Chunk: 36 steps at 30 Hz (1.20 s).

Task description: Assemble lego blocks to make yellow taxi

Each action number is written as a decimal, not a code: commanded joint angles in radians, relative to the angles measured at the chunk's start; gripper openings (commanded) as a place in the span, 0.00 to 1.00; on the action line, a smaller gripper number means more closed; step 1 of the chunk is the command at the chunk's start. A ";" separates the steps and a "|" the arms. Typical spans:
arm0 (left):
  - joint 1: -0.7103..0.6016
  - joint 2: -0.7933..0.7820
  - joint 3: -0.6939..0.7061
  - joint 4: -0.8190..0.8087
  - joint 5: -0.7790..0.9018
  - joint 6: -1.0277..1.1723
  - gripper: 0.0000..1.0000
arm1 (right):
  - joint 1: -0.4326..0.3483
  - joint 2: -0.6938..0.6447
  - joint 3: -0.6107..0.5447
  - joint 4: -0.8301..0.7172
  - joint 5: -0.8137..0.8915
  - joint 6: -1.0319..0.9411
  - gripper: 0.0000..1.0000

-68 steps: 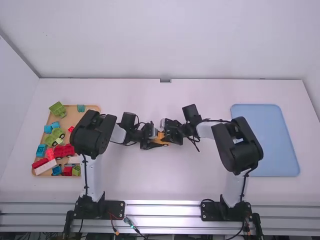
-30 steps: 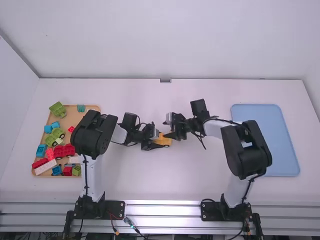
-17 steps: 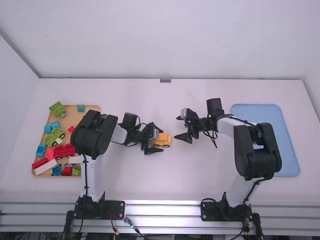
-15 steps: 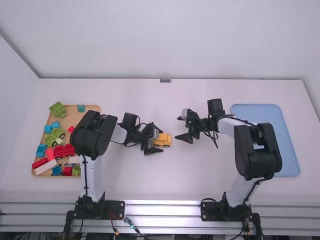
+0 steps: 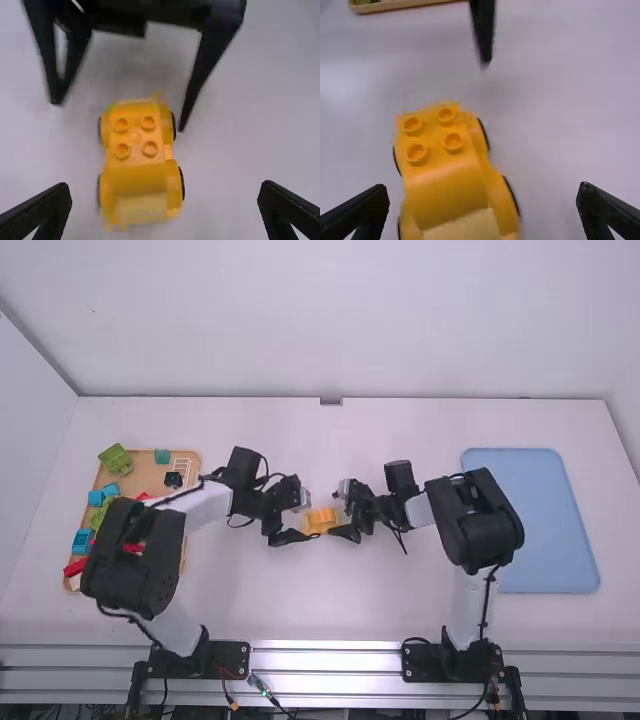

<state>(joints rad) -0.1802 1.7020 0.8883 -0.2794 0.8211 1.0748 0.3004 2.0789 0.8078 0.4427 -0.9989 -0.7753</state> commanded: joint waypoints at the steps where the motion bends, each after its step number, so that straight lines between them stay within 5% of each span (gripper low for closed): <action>1: 0.040 -0.077 0.052 -0.051 -0.042 0.037 0.99 | 0.025 0.016 0.031 -0.016 0.040 0.042 0.99; 12: 0.187 -0.141 0.073 -0.091 0.062 0.037 0.99 | 0.130 0.016 0.089 -0.157 0.241 -0.080 0.98; 19: 0.248 -0.141 0.072 -0.113 0.150 0.075 0.99 | 0.131 0.016 0.136 -0.250 0.238 -0.124 0.55; 23: 0.251 -0.141 0.072 -0.113 0.146 0.075 0.99 | 0.125 0.012 0.159 -0.250 0.238 -0.090 0.47; 30: 0.251 -0.140 0.071 -0.112 0.125 0.075 0.99 | 0.063 -0.117 0.228 -0.458 0.325 -0.138 0.43; 36: 0.252 -0.141 0.066 -0.105 0.075 0.075 0.99 | -0.137 -0.319 0.244 -0.651 0.615 -0.099 0.40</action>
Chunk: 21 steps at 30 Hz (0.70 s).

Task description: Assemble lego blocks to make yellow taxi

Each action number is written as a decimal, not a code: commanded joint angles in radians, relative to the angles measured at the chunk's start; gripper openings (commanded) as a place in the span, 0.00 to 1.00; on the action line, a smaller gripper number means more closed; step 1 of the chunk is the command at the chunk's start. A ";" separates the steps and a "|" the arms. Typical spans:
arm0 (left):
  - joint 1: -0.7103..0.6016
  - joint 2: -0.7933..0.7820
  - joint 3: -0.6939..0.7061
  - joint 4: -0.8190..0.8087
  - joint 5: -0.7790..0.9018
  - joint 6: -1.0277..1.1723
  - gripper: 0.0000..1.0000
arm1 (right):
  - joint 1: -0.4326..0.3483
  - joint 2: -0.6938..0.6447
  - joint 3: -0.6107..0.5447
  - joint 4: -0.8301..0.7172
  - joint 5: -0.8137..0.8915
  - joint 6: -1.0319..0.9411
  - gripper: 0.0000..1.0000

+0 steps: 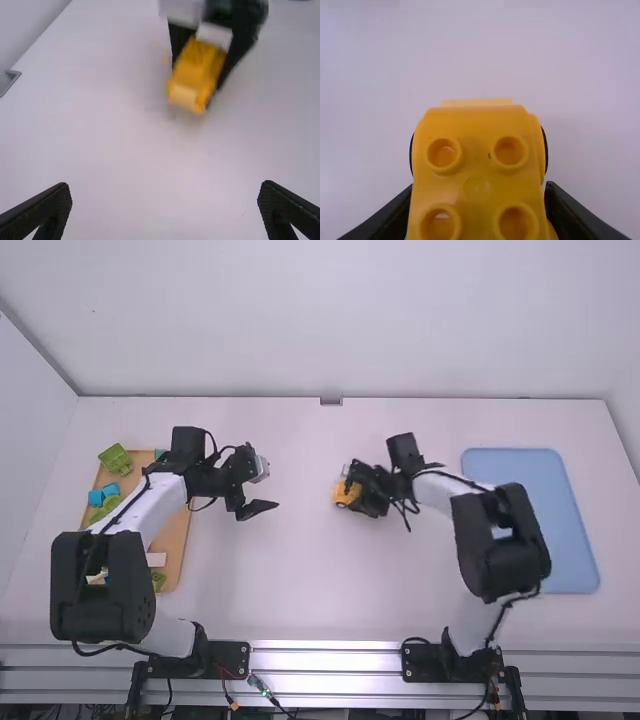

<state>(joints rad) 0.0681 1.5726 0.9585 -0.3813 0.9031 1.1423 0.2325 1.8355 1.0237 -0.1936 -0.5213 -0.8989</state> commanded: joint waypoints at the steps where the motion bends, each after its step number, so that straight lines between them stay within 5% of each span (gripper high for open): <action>1: 0.004 -0.011 -0.004 -0.002 -0.014 0.008 0.99 | -0.106 -0.098 0.027 -0.027 0.163 0.042 0.40; 12: 0.004 -0.011 -0.004 0.042 -0.025 0.007 0.99 | -0.658 -0.103 -0.005 0.035 0.169 0.351 0.44; 21: 0.004 -0.011 -0.004 0.081 -0.021 0.007 0.99 | -0.829 0.087 -0.024 0.130 0.156 0.435 0.42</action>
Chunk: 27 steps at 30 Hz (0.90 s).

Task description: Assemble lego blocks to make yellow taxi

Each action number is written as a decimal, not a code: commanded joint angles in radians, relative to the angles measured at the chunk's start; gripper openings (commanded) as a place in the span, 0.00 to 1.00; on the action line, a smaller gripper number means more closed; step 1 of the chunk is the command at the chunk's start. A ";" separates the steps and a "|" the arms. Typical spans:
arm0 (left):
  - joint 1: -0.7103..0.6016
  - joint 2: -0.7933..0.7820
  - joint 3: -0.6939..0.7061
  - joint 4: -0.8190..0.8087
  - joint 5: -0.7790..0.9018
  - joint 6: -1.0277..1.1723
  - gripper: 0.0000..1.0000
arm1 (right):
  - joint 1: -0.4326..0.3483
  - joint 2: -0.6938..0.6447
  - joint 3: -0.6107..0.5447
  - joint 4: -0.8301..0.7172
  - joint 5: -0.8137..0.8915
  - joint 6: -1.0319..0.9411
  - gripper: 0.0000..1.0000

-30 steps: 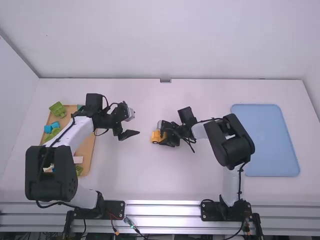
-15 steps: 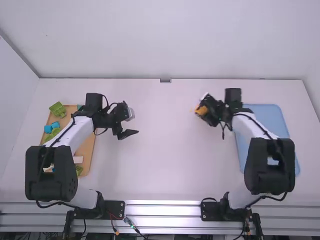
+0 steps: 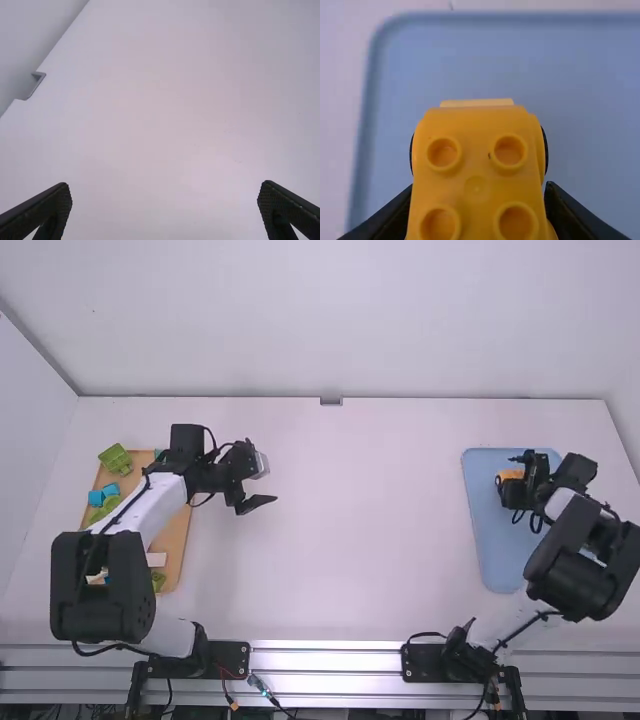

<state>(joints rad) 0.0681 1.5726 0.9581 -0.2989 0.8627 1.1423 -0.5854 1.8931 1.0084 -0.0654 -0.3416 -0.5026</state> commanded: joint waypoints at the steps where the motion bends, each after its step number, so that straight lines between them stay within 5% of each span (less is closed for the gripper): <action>1: 0.004 -0.011 -0.003 0.001 0.019 0.007 0.99 | -0.018 0.039 -0.009 0.002 -0.018 0.056 0.42; 6: 0.003 -0.011 -0.003 0.000 0.019 0.006 0.99 | -0.039 0.050 -0.009 -0.024 0.029 0.109 0.50; 8: 0.003 -0.011 -0.003 0.009 0.019 -0.024 0.99 | -0.039 0.050 -0.007 -0.024 0.029 0.109 0.80; 10: 0.003 -0.011 -0.003 0.031 0.020 -0.077 0.99 | -0.033 0.045 0.000 -0.031 0.029 0.114 0.99; 16: 0.000 -0.017 -0.003 0.158 -0.075 -0.433 0.99 | 0.008 -0.083 0.049 -0.180 0.056 0.141 0.99; 19: -0.044 -0.053 -0.001 0.224 -0.253 -0.630 0.99 | 0.069 -0.185 0.124 -0.316 0.146 0.153 0.99; 27: -0.170 -0.230 0.000 0.228 -0.407 -0.682 0.99 | 0.255 -0.382 0.257 -0.478 0.324 0.346 0.99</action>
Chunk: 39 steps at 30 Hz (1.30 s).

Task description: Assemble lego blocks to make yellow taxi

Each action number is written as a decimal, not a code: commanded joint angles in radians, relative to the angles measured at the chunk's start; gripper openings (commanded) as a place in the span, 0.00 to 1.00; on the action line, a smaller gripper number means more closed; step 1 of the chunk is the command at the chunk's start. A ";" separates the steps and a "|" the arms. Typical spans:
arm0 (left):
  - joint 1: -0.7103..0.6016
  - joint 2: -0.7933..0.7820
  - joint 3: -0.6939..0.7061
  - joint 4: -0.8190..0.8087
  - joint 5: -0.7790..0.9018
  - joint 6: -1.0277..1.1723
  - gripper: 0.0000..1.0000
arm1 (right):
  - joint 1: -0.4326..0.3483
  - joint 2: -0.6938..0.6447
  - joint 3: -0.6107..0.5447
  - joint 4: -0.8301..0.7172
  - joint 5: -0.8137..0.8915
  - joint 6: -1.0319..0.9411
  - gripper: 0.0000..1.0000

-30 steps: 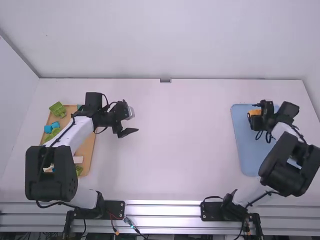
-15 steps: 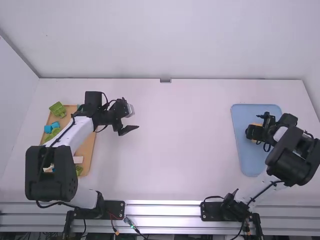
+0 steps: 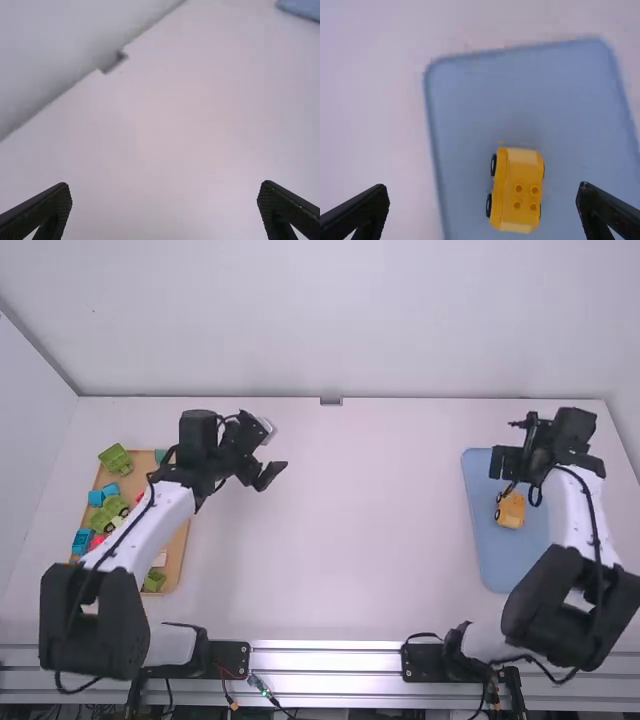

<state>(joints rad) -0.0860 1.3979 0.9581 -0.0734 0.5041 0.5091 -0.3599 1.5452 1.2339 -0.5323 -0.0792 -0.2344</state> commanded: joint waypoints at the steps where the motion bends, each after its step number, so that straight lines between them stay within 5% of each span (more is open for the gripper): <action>1: -0.032 -0.099 0.000 0.006 -0.050 -0.048 0.99 | 0.073 -0.061 0.051 -0.010 0.051 0.102 0.99; 16: -0.044 -0.341 0.000 -0.042 -0.164 -0.049 0.99 | 0.444 -0.255 0.089 0.141 0.053 -0.027 0.99; 25: 0.061 -0.446 -0.105 0.063 -0.279 -0.153 0.89 | 0.360 -0.354 -0.011 0.239 0.079 0.066 0.89; 39: 0.086 -0.710 -0.369 0.073 -0.504 -0.418 0.62 | 0.360 -0.589 -0.246 0.474 0.079 0.234 0.65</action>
<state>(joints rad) -0.0017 0.7280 0.6189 -0.0029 0.0536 0.1745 -0.0021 0.9932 1.0161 -0.0719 -0.0013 -0.0326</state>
